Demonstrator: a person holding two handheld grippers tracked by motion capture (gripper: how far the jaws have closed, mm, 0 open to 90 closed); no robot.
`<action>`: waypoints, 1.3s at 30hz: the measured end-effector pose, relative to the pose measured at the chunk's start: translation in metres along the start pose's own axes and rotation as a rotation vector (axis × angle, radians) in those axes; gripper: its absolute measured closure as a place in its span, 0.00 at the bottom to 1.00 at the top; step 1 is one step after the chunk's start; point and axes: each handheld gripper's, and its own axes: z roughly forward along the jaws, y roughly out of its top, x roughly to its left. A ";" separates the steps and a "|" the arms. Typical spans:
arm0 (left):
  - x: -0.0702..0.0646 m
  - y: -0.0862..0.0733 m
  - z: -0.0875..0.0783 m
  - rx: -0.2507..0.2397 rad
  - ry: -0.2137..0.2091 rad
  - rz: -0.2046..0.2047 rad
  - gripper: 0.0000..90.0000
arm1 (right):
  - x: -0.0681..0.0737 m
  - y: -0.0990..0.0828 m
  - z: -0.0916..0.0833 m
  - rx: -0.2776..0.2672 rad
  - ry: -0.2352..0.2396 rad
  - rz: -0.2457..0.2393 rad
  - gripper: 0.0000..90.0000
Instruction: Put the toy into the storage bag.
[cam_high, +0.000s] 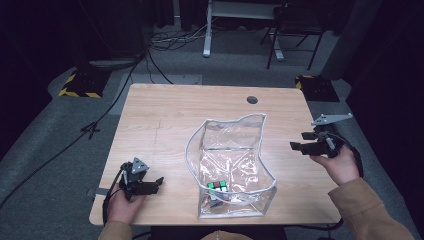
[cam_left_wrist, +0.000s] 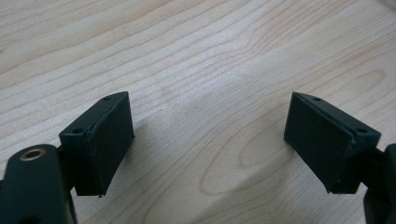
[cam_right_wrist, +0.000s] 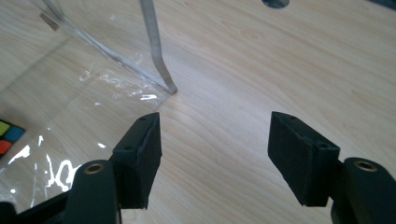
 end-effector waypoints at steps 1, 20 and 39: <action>0.000 0.000 0.000 -0.001 0.000 0.001 0.18 | -0.002 -0.004 0.003 0.003 -0.002 0.012 0.39; 0.001 0.000 0.000 0.002 -0.004 0.003 0.17 | -0.013 -0.074 0.037 0.003 -0.060 0.103 0.39; 0.000 0.001 0.001 0.000 0.003 -0.004 0.17 | -0.006 -0.130 0.059 -0.125 -0.068 0.122 0.40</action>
